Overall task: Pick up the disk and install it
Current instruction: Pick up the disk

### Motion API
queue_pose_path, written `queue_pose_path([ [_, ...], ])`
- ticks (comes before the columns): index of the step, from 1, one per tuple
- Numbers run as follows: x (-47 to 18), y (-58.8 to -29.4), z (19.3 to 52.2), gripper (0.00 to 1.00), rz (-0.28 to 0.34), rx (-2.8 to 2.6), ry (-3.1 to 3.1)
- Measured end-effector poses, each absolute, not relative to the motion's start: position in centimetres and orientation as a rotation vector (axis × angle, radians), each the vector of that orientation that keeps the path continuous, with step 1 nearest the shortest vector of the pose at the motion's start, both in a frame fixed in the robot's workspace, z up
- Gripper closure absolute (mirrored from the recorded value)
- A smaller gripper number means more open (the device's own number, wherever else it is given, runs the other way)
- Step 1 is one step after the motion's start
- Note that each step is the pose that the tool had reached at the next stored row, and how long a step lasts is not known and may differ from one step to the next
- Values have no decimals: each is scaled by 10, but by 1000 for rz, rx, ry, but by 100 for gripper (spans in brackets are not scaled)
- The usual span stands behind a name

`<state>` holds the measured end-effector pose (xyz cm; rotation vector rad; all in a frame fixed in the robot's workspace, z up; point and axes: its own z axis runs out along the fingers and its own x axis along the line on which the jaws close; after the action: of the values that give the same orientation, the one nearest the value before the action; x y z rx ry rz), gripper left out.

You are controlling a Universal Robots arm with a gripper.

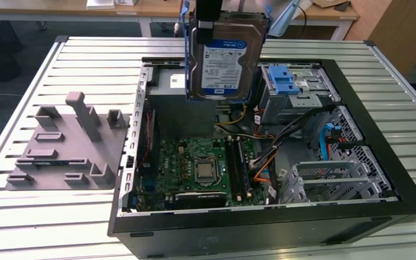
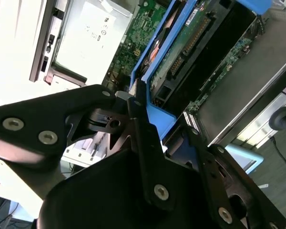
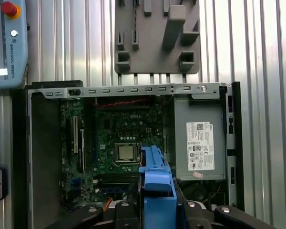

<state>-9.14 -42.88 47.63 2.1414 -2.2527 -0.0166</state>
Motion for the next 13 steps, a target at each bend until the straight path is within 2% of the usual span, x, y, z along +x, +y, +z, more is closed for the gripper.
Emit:
queue_pose_path([
  [13, -70, -430, 475, 64, -7, 2146, -2258],
])
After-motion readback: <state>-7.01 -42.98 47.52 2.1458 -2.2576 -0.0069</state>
